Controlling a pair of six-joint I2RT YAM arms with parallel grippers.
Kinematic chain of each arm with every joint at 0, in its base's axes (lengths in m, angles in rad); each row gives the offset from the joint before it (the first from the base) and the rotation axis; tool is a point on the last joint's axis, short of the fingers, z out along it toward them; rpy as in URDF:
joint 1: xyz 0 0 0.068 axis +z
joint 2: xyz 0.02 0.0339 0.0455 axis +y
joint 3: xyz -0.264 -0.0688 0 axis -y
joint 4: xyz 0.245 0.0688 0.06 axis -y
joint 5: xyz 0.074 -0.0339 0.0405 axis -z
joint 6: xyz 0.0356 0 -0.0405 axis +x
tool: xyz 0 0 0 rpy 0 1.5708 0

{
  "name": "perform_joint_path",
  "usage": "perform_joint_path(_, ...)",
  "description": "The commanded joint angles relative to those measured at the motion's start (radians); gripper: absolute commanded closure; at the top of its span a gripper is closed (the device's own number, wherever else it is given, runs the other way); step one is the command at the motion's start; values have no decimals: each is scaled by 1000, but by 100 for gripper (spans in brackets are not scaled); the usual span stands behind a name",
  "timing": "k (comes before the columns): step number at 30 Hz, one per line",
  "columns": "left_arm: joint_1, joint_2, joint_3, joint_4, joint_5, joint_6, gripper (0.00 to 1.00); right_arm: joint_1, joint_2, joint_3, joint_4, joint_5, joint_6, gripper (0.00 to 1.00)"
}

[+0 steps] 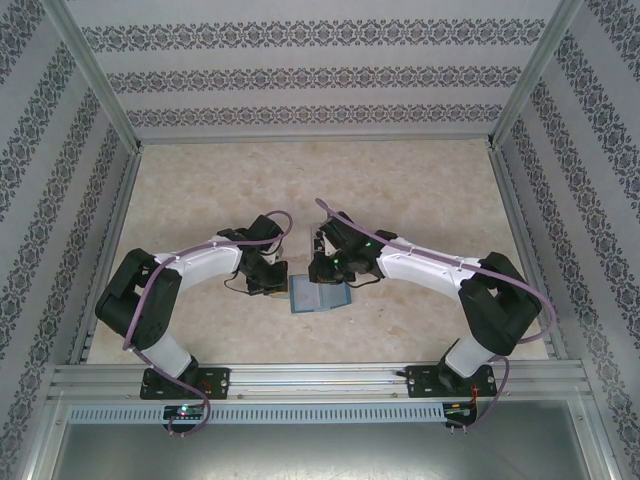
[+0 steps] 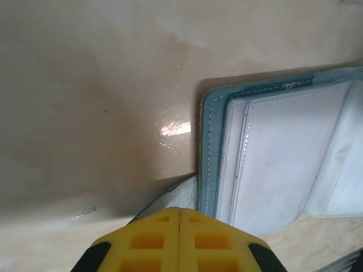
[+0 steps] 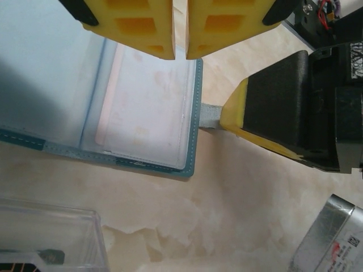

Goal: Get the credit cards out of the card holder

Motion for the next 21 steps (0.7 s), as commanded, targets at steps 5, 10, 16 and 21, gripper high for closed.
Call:
perform_joint_path(5,-9,14,-47,27,-22,19,99,31,67,20,19,-18,54,83)
perform_joint_path(10,-8,10,-61,40,-23,16,99,51,110,49,22,-22,66,80)
perform_joint_path(16,-9,12,-76,53,-19,16,99,71,165,83,29,-32,75,77)
perform_joint_path(21,-9,9,-83,57,-16,19,99,88,202,104,45,-37,88,76)
